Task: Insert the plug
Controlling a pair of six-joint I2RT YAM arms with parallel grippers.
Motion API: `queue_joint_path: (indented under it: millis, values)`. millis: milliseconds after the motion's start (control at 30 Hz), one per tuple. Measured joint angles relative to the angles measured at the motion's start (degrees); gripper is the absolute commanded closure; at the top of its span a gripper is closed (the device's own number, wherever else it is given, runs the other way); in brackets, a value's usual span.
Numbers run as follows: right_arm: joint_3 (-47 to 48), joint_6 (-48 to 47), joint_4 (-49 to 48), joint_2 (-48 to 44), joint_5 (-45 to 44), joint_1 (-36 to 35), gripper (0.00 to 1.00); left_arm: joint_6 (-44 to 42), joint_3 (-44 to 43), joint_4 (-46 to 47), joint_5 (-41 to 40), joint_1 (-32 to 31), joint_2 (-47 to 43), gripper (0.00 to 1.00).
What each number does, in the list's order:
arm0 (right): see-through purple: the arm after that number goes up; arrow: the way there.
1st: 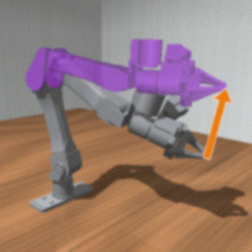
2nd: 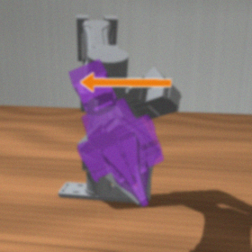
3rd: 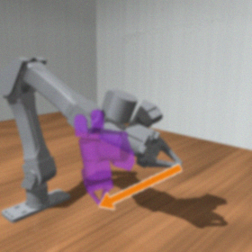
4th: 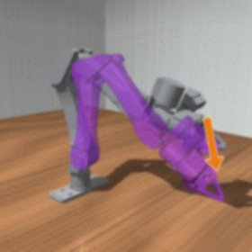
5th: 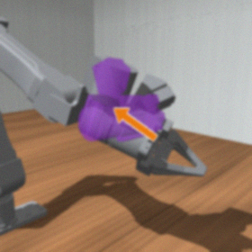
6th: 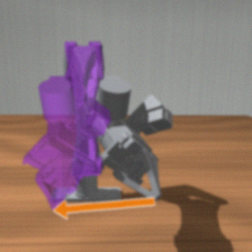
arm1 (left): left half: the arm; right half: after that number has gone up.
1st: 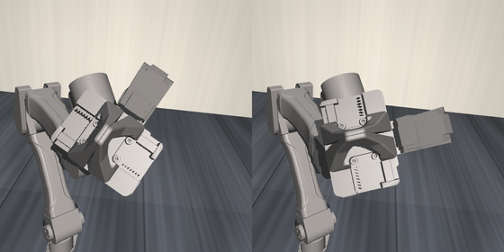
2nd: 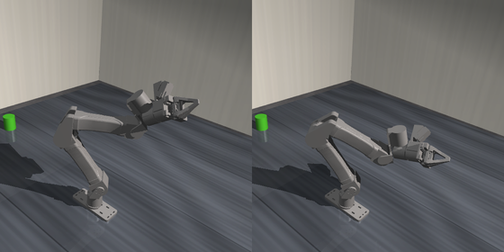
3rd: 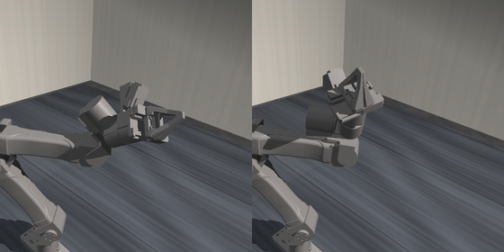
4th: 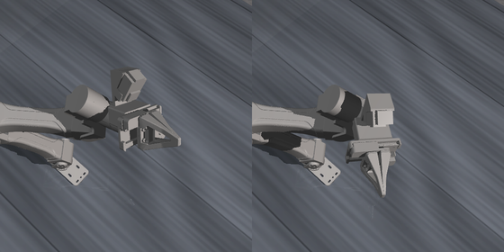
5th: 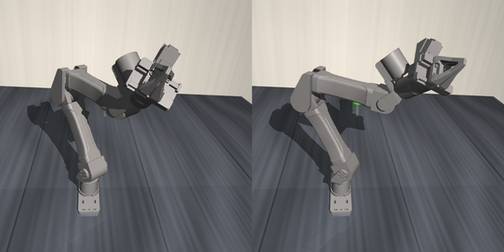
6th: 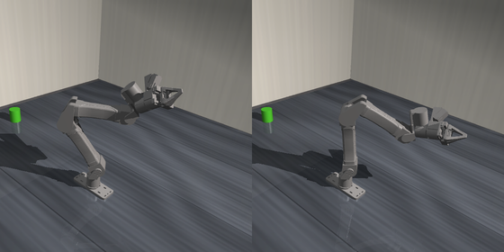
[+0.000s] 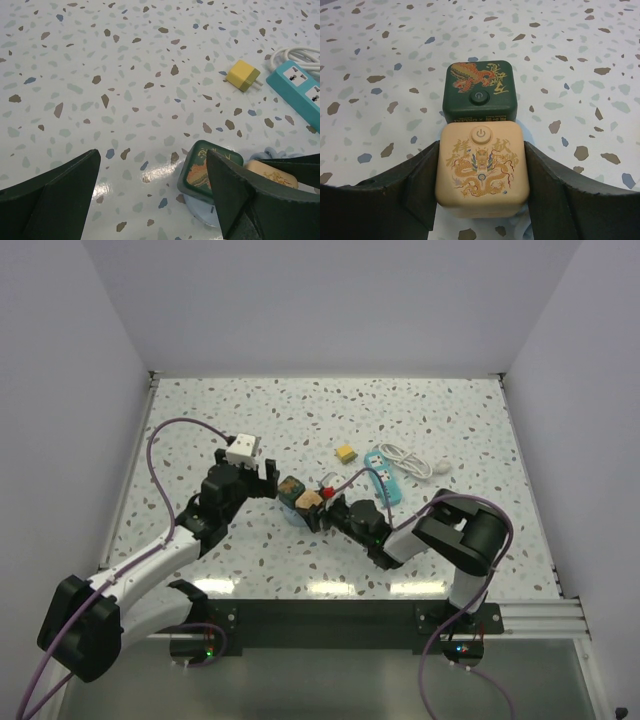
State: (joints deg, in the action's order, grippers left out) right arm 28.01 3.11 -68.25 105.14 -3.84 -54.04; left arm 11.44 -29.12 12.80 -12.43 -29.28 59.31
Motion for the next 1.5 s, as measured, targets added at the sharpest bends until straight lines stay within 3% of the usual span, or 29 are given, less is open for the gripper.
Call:
queue_joint_path:
  millis: [200,600,667,700,800,867,900,933,1233,1500]
  values:
    - [3.9,0.8,2.1,1.4,-0.7,-0.7,1.00,0.1,0.0,0.0,0.5,0.0,-0.1,0.08]
    - [20.1,1.0,16.9,6.1,-1.9,-1.6,1.00,1.6,0.0,0.0,0.3,0.0,-6.4,0.06]
    - [20.9,1.0,18.5,6.0,-1.8,-1.6,0.89,1.7,0.0,0.0,0.1,0.0,-7.2,0.06]
    - [21.1,1.0,19.5,5.7,-1.7,-1.6,0.76,1.7,0.0,0.0,0.0,0.0,-7.4,0.06]
    - [21.7,0.9,22.7,4.4,-1.3,-1.6,0.59,1.9,0.0,-0.1,-0.3,0.0,-7.5,0.06]
    - [21.8,0.7,25.5,3.1,-1.0,-1.6,0.54,2.1,0.0,-0.1,-0.4,0.0,-7.5,0.05]
    - [22.1,0.6,27.1,2.5,-0.9,-1.6,0.40,2.2,0.0,-0.1,-0.5,0.0,-7.5,0.05]
    - [22.5,0.5,28.5,2.2,-0.7,-1.6,0.35,2.5,0.0,-0.1,-0.5,0.0,-7.5,0.05]
    - [24.3,-0.8,38.8,-0.2,1.2,-1.7,0.04,2.8,0.0,-0.5,-0.9,0.0,-7.8,0.05]
    - [20.8,-2.3,40.6,-12.5,0.8,-0.5,0.01,2.7,-0.8,-0.6,-0.9,0.0,-7.3,0.05]
